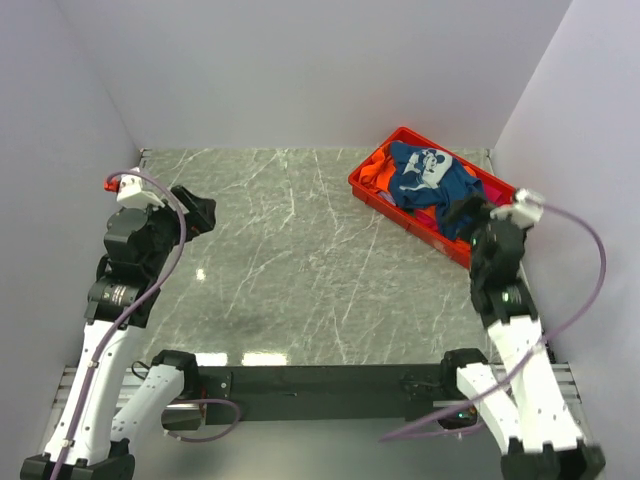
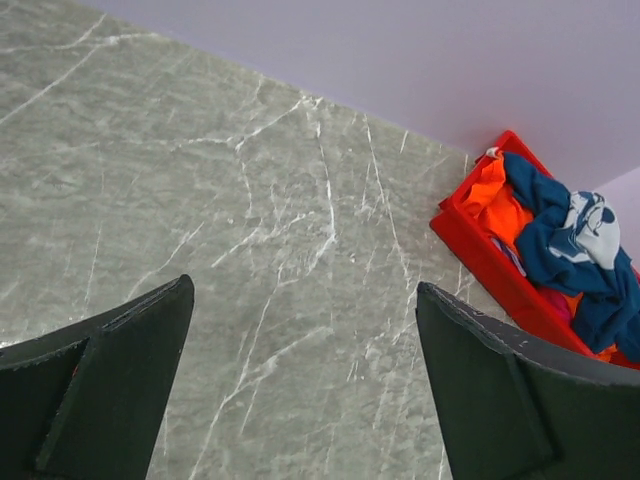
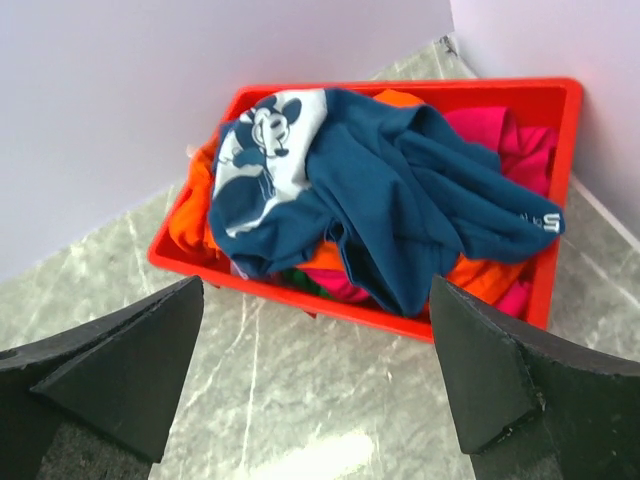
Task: Fold and stack the t-shirts
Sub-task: Grab the tshirt from the pile
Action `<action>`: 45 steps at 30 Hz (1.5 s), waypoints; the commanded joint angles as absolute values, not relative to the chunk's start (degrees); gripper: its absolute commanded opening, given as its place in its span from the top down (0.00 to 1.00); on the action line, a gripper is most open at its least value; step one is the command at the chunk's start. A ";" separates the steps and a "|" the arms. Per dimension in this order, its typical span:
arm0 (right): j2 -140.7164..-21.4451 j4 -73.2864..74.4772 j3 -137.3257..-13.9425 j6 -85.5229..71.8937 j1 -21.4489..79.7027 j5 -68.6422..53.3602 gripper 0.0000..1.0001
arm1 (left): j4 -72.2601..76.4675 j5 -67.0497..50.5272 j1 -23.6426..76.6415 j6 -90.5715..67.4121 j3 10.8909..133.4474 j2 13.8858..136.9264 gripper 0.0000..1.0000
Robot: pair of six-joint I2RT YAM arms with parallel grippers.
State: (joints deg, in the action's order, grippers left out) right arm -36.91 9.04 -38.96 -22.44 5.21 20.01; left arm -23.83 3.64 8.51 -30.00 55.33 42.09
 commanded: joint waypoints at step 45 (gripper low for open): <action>-61.47 16.08 -66.96 -17.49 5.95 16.34 1.00 | -23.82 -1.23 2.99 -26.37 50.80 42.80 0.01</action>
State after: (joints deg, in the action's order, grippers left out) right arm -70.11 16.23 -62.04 -19.29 1.56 13.96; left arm -25.74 -0.23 3.49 -27.05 50.81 42.98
